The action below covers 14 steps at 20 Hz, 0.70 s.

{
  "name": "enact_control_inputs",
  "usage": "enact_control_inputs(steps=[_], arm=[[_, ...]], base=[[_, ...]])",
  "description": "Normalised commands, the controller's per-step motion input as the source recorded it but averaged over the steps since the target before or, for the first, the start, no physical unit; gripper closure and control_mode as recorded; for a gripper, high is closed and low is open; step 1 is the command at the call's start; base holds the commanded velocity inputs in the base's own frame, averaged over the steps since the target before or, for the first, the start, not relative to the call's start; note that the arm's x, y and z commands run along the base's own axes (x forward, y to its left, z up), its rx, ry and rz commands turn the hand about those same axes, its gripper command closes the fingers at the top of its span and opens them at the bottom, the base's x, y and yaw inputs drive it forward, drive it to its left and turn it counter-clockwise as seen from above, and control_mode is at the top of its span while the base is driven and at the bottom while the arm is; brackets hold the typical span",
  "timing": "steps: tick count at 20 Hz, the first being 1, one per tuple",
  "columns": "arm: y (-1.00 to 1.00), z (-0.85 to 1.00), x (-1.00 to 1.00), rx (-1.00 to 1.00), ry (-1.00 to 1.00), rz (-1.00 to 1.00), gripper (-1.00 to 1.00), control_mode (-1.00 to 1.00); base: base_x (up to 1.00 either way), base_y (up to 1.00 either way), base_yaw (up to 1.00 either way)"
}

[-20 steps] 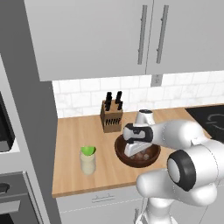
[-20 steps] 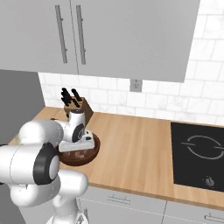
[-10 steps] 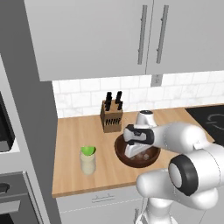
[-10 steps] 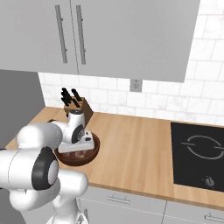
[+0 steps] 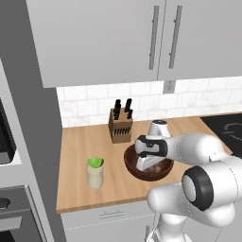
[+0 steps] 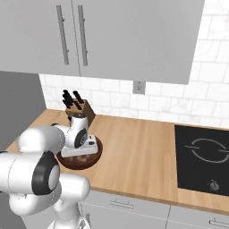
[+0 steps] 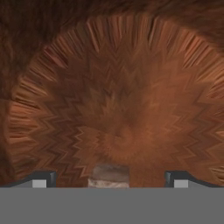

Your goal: Grab a lemon wedge from the fridge and one ice cube from the ice bowl, and put them in the glass of lemonade.

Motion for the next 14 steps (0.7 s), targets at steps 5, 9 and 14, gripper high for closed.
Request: enact_control_inputs(steps=[5, 9, 14], arm=[[0.0, -0.08, 0.0, 0.0, 0.0, 0.0, -1.0, -1.0], [0.0, -0.01, -0.05, 0.0, -0.01, 0.0, -1.0, -1.0], [0.0, 0.0, -0.01, 0.0, 0.0, 0.0, -1.0, -1.0]], base=[[0.0, 0.0, 0.0], [0.0, 0.0, 0.0], [0.0, 0.0, 0.0]])
